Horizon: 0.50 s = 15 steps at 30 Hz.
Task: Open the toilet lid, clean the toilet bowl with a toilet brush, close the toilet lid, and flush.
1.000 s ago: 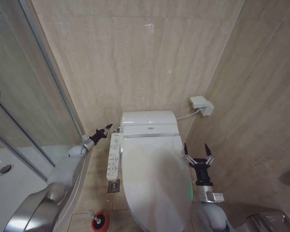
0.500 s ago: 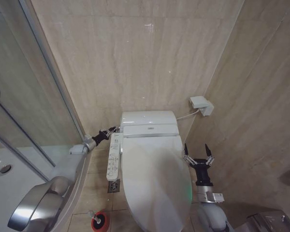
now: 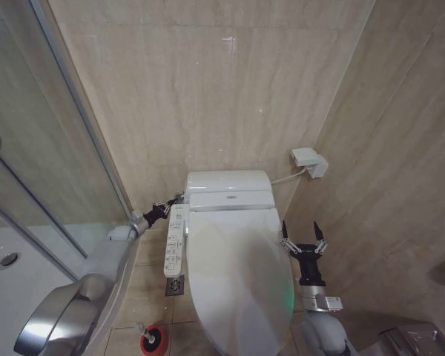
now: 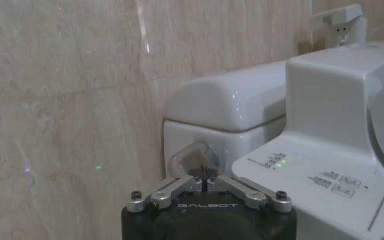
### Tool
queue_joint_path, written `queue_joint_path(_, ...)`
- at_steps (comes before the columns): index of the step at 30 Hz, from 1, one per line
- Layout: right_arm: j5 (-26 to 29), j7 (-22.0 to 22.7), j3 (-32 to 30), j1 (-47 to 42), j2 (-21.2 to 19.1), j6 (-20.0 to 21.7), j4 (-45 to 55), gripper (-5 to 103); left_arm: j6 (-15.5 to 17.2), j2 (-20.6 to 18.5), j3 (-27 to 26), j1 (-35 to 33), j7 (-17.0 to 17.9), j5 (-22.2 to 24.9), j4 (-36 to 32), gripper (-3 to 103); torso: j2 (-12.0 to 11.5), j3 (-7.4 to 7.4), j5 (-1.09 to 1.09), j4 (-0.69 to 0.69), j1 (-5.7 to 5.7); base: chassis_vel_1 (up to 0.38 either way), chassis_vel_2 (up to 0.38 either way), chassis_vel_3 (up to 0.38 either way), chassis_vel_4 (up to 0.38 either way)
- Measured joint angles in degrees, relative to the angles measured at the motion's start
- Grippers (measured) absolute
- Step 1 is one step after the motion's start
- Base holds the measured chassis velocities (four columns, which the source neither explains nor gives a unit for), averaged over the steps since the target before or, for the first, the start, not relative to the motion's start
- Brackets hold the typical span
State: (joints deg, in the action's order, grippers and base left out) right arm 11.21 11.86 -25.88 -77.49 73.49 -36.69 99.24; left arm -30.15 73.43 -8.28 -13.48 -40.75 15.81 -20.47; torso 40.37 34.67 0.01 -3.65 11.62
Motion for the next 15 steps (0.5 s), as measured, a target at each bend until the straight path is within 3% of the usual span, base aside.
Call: queue_joint_path(15,-0.16,-0.02,-0.13,-0.49,-0.01,-0.23,0.17,100,0.52,1.04,-0.15,-0.08,1.73,-0.58,0.93,0,-0.01,0.02,-0.01,-0.01,0.01,0.000,0.000,0.000,0.000)
